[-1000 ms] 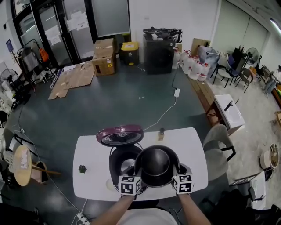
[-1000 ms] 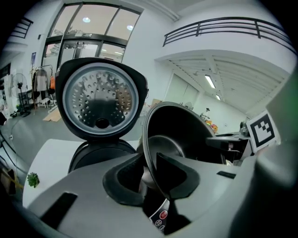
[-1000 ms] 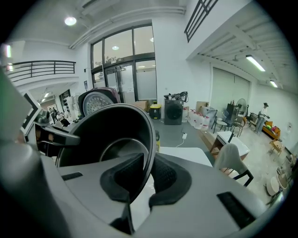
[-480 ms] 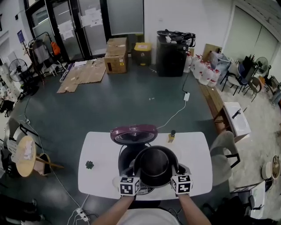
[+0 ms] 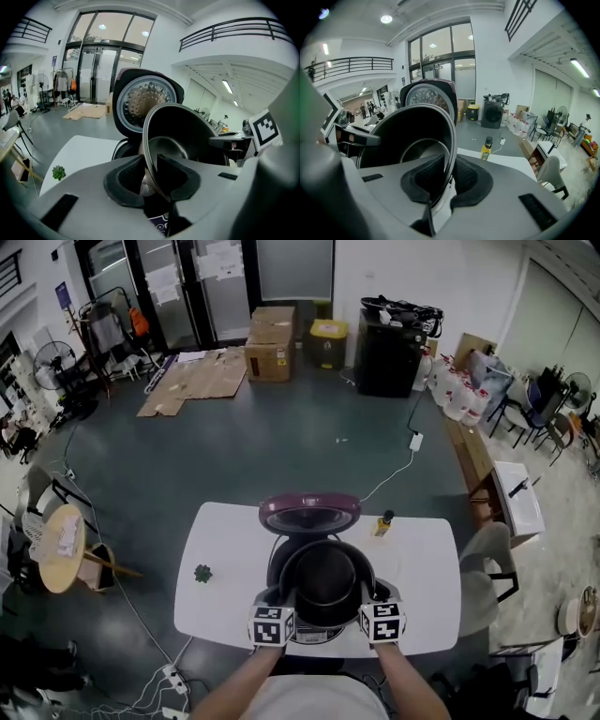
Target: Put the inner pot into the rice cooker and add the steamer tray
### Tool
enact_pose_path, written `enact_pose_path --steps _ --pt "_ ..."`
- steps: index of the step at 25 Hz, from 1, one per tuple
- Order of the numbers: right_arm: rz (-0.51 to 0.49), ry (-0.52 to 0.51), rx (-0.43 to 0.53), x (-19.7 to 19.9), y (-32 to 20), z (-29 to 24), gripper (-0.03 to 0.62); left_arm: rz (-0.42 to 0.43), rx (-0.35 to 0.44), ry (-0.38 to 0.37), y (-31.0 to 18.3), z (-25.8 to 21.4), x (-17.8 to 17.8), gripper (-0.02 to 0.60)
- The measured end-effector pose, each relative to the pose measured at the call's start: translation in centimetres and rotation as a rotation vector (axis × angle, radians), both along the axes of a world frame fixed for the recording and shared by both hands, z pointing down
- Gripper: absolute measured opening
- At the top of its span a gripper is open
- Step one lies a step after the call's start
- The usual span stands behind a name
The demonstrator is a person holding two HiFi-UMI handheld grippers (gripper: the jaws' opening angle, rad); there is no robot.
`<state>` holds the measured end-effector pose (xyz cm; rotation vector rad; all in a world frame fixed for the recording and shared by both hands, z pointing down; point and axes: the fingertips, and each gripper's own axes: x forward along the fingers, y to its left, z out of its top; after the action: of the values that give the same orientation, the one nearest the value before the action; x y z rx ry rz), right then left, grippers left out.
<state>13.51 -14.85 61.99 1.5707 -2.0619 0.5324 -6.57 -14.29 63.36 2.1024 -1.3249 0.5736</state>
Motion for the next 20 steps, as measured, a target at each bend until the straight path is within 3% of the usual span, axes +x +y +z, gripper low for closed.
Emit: enact_pose_path --steps 10,20 --pt "-0.025 0.012 -0.032 -2.9 -0.7 2.2 0.061 -0.032 -0.022 -0.019 -0.1 2.2 -3.0 0.098" --pt "-0.026 0.037 -0.099 -4.4 -1.2 4.0 0.064 0.020 -0.090 -0.046 -0.6 4.3 -4.2 0.104"
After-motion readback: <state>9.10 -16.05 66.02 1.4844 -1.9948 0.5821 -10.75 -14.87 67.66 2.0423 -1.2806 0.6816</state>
